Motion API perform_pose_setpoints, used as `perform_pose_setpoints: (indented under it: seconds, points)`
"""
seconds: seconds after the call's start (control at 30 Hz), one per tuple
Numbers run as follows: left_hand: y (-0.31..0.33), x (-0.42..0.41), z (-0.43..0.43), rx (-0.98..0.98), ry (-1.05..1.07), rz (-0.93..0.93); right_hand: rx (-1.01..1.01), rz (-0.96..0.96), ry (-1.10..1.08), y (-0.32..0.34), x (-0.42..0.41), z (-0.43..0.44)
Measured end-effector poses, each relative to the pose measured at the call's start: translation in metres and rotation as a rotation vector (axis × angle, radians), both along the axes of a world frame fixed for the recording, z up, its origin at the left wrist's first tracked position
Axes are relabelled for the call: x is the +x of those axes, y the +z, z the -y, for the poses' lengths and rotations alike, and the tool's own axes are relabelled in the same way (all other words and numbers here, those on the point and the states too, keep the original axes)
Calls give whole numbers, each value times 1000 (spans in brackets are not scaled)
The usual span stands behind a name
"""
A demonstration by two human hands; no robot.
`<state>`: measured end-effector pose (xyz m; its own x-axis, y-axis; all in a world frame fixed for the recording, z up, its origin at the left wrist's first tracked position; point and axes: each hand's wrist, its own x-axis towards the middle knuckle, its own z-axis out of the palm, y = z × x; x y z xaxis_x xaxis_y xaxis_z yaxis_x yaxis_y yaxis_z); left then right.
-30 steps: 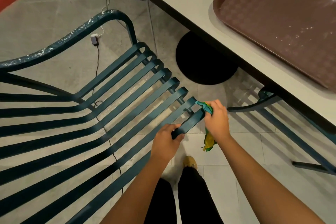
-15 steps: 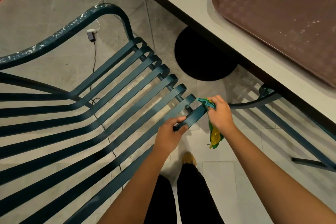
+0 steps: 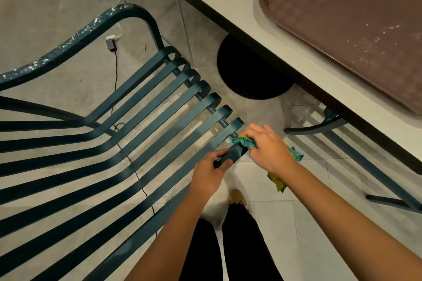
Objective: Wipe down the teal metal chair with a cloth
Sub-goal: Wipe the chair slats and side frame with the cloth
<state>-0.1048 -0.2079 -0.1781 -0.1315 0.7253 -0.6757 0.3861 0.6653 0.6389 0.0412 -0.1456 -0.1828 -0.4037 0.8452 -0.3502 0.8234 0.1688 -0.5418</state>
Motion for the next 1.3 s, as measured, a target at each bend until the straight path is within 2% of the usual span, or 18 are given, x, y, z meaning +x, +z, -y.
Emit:
perform_pose_setpoints:
  seconds: [0.13,0.3,0.47,0.6,0.67,0.83,0.9,1.1,1.3]
  points:
    - [0,0,0,-27,20,3,-37,67,40,2,0,-10]
    - [0,-1,0,-30,37,15,-204,174,-89,-12,6,-39]
    - [-1,0,1,-8,24,-15,-337,16,-391,-36,10,-44]
    - [-1,-3,3,35,10,-33,-286,-129,-591,-32,10,-30]
    - [-2,-5,6,66,3,-47,-158,-182,-549,-22,6,-14]
    - [-4,-12,15,113,-43,-85,133,-132,-173,-3,-9,37]
    - [-4,-13,16,116,-66,-87,178,-125,-157,-5,-11,45]
    - [-3,-13,16,107,-63,-73,183,-121,-296,-15,-12,33]
    - [-3,-13,15,78,-50,-63,-40,-15,-360,-32,5,-10]
